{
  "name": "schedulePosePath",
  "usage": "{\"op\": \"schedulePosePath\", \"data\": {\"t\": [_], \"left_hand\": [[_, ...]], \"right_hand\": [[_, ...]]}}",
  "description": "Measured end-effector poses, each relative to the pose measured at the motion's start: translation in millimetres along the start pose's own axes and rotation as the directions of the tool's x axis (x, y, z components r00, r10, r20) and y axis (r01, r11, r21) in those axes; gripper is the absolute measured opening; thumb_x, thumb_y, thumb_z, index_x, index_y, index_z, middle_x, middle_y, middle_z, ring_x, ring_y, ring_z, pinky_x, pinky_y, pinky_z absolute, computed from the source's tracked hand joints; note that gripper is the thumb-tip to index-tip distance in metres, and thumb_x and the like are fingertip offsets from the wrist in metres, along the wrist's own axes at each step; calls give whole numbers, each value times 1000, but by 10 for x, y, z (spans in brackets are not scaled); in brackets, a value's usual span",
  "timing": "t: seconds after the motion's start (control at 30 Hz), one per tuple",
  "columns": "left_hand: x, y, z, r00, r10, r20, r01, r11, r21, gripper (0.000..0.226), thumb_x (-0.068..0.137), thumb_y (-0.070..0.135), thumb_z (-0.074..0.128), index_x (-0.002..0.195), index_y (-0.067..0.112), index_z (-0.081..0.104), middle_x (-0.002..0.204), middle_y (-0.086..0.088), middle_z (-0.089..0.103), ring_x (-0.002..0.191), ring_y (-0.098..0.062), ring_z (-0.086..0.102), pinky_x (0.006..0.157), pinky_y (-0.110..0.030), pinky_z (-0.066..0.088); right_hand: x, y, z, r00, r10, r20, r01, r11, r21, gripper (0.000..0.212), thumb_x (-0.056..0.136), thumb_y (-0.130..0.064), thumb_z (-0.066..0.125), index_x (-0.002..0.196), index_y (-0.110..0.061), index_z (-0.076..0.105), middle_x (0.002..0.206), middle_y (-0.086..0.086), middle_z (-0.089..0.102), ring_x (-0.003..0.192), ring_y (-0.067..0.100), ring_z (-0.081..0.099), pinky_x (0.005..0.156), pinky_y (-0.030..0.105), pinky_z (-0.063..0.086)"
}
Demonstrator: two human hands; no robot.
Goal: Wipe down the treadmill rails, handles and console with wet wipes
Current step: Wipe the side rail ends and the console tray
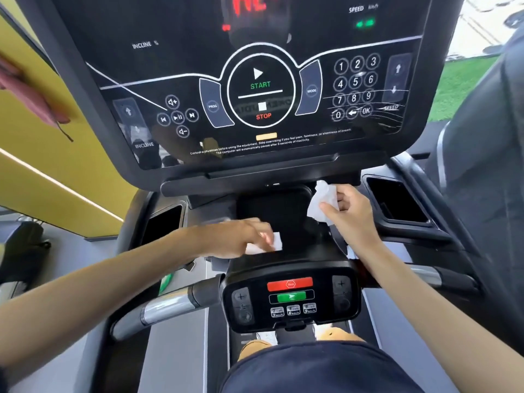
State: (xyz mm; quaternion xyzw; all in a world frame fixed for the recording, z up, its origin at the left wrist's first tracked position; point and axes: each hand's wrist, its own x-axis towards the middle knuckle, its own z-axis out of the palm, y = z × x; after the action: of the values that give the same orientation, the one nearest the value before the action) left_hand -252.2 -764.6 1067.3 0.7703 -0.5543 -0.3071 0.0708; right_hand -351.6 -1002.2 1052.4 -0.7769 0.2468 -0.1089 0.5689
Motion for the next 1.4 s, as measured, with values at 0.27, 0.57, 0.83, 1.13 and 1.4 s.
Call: {"op": "schedulePosePath", "data": {"t": [0.27, 0.57, 0.83, 1.13, 1.4], "left_hand": [[254, -162, -112, 961, -102, -258, 145, 978, 152, 78, 74, -17, 43, 143, 19, 44, 146, -3, 39, 133, -22, 37, 99, -28, 35], [363, 189, -52, 995, 76, 62, -74, 997, -25, 84, 64, -25, 38, 131, 22, 58, 135, 9, 44, 125, -7, 32, 96, -41, 43], [576, 212, -122, 986, -18, -166, 45, 986, 161, 80, 77, -17, 40, 147, 22, 36, 149, 1, 31, 135, -16, 28, 97, -21, 31], [567, 263, -34, 979, 127, -158, -104, 983, 149, 62, 86, -11, 49, 141, 17, 47, 133, -2, 46, 119, -16, 41, 91, -33, 48], [361, 69, -40, 915, -90, -393, 217, 931, 293, 34, 75, -14, 57, 103, 3, 65, 95, -13, 54, 88, -33, 55, 56, -44, 54]], "right_hand": [[-6, 18, -40, 1000, 9, -22, -9, 999, 31, 24, 81, -10, 67, 102, -21, 63, 89, 1, 68, 86, 18, 64, 76, 28, 52], [27, 2, -67, 982, 57, -180, -32, 990, 137, 24, 81, -7, 66, 100, -20, 61, 88, -7, 64, 85, 14, 62, 73, 21, 50], [2, -14, -184, 981, 75, -179, -46, 986, 161, 25, 81, -8, 68, 102, -20, 61, 93, -4, 64, 87, 13, 61, 77, 22, 50], [-49, 90, -280, 971, 127, -201, -84, 974, 208, 22, 81, -10, 68, 94, -25, 61, 91, -3, 66, 88, 19, 64, 76, 34, 56], [-50, 110, -293, 968, 129, -216, -82, 973, 215, 22, 82, -9, 67, 99, -21, 61, 91, -4, 65, 88, 16, 63, 69, 23, 51]]}}
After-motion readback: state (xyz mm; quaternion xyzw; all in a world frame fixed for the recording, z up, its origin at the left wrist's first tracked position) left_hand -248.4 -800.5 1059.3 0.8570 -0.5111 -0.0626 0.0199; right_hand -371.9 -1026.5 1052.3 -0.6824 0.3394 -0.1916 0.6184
